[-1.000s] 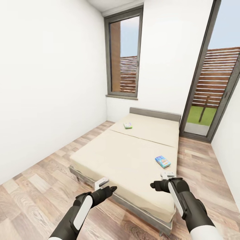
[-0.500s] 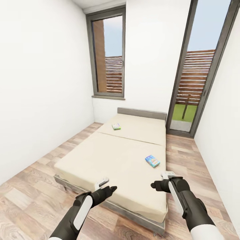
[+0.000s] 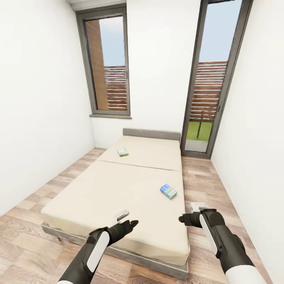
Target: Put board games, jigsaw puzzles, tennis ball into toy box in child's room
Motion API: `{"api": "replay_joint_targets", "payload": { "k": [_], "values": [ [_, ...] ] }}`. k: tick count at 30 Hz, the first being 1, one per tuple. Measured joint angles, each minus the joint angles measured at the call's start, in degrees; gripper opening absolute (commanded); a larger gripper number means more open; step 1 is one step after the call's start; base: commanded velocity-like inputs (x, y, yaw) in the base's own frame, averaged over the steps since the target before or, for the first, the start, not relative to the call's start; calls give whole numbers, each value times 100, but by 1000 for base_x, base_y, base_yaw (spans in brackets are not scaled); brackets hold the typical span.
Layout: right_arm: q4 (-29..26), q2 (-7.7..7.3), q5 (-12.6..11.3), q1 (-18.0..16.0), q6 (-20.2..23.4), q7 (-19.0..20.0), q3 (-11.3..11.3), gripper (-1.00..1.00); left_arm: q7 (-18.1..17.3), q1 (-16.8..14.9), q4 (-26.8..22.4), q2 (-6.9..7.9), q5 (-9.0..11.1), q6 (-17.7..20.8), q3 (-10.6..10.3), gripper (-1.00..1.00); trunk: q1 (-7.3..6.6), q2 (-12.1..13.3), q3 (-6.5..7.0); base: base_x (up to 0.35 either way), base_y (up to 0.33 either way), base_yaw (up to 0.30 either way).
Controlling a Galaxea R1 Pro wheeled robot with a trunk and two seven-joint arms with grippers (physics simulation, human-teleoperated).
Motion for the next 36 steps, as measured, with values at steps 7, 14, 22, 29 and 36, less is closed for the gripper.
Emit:
{"api": "replay_joint_targets", "payload": {
  "k": [7,14,22,29,36],
  "values": [
    [0,0,1,-1,0,0,0,100,0,-1,0,0,3,3,9,100,0,0,0,21,16,-287],
    [0,-1,-2,-1,0,0,0,100,-1,-2,0,0,4,-1,13,100,0,0,0,46,17,-287],
    [2,-1,1,-1,0,0,0,100,-6,2,0,0,4,-4,-1,100,-2,0,0,187,85,-287],
    [-11,-1,1,2,0,2,0,100,-8,5,-3,0,-1,-15,-6,100,-2,0,0,257,123,-287],
    [-25,-1,2,6,-1,1,0,100,-8,6,-5,0,-1,-19,-6,100,-3,0,0,282,132,-247]
  ]
}}
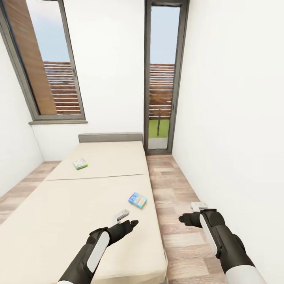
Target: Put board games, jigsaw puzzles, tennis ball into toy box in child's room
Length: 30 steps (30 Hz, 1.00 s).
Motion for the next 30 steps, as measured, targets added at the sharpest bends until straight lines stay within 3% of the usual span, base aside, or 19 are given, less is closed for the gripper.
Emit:
{"api": "replay_joint_targets", "payload": {
  "k": [17,30],
  "values": [
    [-31,12,0,23,0,1,21,100,5,1,0,0,-3,-2,6,100,0,0,0,285,133,-55],
    [-79,30,3,43,0,3,52,100,10,2,2,1,-3,-2,4,100,2,1,0,83,34,93]
  ]
}}
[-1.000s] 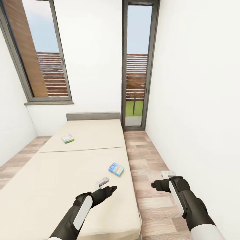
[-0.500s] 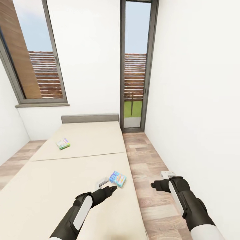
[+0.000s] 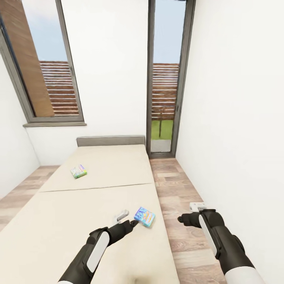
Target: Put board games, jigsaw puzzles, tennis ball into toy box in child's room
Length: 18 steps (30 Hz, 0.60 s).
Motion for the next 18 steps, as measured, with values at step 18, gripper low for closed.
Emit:
{"api": "replay_joint_targets", "payload": {
  "k": [18],
  "values": [
    [-7,-8,1,-6,1,0,2,100,41,-8,-4,-23,19,24,12,100,1,0,0,8,3,197]
  ]
}}
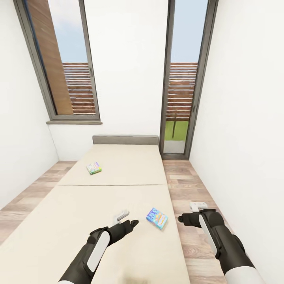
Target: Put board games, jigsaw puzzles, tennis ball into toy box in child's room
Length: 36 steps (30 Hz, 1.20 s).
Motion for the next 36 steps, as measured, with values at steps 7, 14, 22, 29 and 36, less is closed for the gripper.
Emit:
{"api": "replay_joint_targets", "payload": {
  "k": [7,14,22,29,36],
  "values": [
    [-3,1,-3,0,0,0,1,100,8,-1,-7,-11,7,4,6,100,0,0,0,1,0,41],
    [-1,1,-3,0,0,0,1,100,8,-7,-54,-21,10,29,5,100,0,0,0,0,0,17],
    [3,3,2,0,0,-3,1,100,-26,-1,-100,0,8,23,-2,100,0,0,0,0,0,34],
    [4,7,1,0,1,-3,3,100,-38,4,-110,14,4,5,-9,100,0,0,0,-19,-15,17],
    [4,2,-1,0,1,-3,2,100,-42,6,-119,17,-1,-4,-17,100,1,0,0,-84,-69,6]
  ]
}}
